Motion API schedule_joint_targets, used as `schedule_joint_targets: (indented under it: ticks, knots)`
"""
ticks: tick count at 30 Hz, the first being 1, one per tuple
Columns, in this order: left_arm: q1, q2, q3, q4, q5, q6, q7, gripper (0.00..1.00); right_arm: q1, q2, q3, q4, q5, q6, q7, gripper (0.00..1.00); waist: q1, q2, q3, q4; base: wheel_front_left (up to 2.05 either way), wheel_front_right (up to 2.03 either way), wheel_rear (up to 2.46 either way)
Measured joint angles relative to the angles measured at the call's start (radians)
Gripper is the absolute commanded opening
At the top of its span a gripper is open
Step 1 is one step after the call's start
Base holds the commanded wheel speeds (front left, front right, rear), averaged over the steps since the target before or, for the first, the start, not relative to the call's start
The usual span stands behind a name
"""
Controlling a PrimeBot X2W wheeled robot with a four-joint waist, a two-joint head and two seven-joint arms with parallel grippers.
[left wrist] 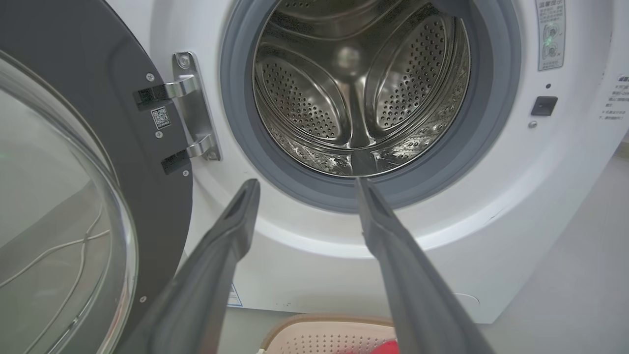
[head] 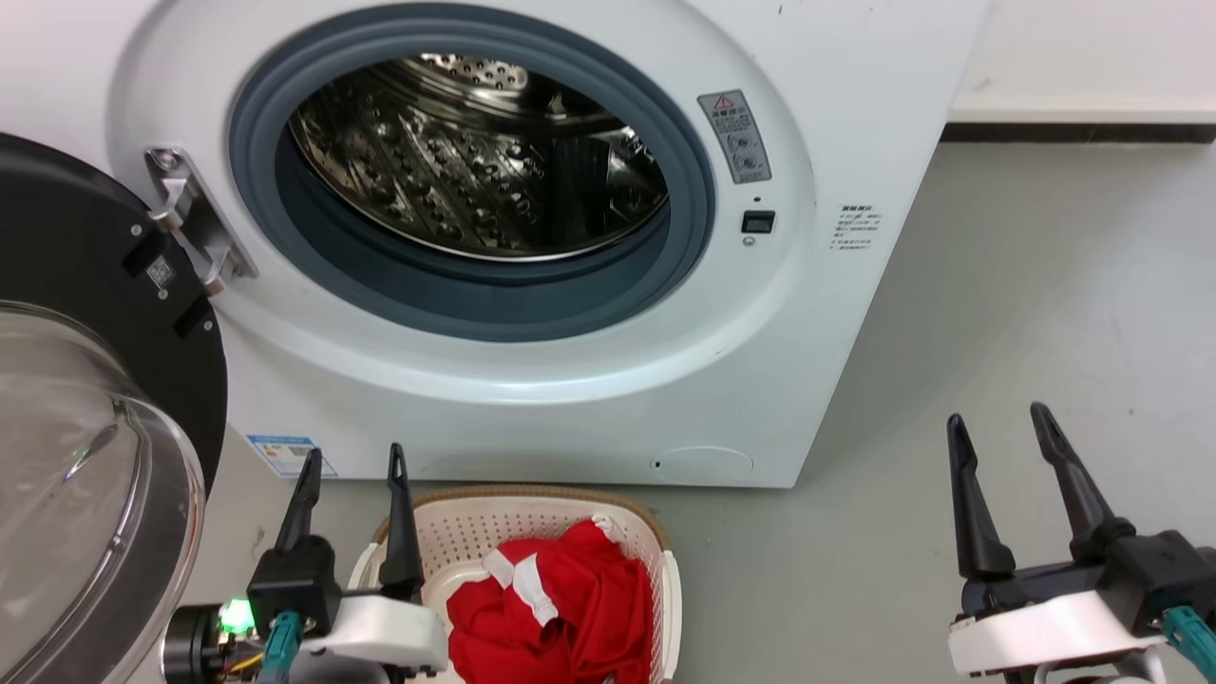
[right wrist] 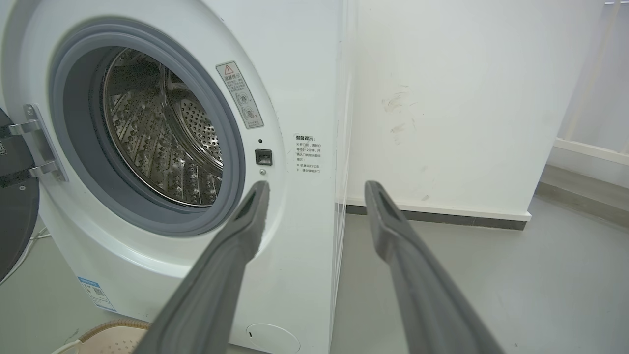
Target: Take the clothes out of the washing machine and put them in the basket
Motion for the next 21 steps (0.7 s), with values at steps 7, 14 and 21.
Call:
schedule_joint_targets:
  ticks: [7,14,21]
  knots:
    - [0.068,-0.014,0.032,-0.033,0.022,0.001,0.000,1.00,0.047,0.000,0.008,-0.006,0.008,0.000,0.000,1.00,0.0000,0.0000,-0.049,-0.009,0.00,0.00,0.00]
    - [0.102,-0.022,0.048,-0.047,0.032,-0.007,0.000,1.00,0.071,0.000,0.021,-0.008,0.015,0.000,0.000,1.00,0.0001,0.0000,-0.079,-0.022,0.00,0.00,0.00]
    - [0.123,-0.025,0.066,-0.050,0.038,-0.010,0.000,1.00,0.077,0.000,0.026,-0.007,0.018,0.000,0.000,1.00,0.0001,0.0000,-0.098,-0.031,0.00,0.00,0.00]
